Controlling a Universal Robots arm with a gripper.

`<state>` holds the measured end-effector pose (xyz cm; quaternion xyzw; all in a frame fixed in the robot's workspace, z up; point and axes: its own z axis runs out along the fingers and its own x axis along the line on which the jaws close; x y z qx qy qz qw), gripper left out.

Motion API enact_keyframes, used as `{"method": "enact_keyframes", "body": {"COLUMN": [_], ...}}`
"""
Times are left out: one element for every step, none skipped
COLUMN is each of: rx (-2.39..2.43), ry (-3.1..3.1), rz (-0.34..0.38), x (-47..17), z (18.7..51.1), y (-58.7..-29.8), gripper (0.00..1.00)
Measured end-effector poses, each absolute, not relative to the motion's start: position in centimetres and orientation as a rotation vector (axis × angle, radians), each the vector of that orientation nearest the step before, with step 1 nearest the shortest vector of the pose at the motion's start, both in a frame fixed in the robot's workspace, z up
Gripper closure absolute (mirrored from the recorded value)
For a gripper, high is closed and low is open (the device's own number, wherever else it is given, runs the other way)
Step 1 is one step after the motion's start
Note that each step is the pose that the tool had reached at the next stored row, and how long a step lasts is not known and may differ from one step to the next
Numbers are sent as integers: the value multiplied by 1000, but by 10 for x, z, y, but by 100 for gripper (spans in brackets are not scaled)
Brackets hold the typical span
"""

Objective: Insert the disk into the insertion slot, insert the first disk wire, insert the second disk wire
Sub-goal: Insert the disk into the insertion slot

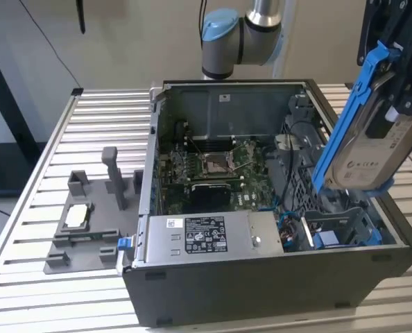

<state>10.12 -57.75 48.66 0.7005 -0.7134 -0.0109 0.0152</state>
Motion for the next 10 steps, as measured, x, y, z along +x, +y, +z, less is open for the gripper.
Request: {"method": "enact_keyframes", "body": {"rx": [2180, 2180, 2180, 2180, 2180, 2180, 2179, 2179, 2179, 2179], "ry": [-2220, -2220, -2220, -2220, -2220, -2219, -2219, -2219, -2219, -2219], "rz": [-33, -31, -30, -28, -27, -26, -25, -25, -25, -25], "x": [101, 101, 101, 101, 101, 101, 101, 101, 101, 101], "z": [485, 484, 483, 481, 480, 479, 478, 477, 477, 477], "y": [-578, -578, -578, -578, -578, -578, -578, -578, -578, -578], "gripper": [67, 67, 67, 67, 67, 67, 67, 67, 67, 67]}}
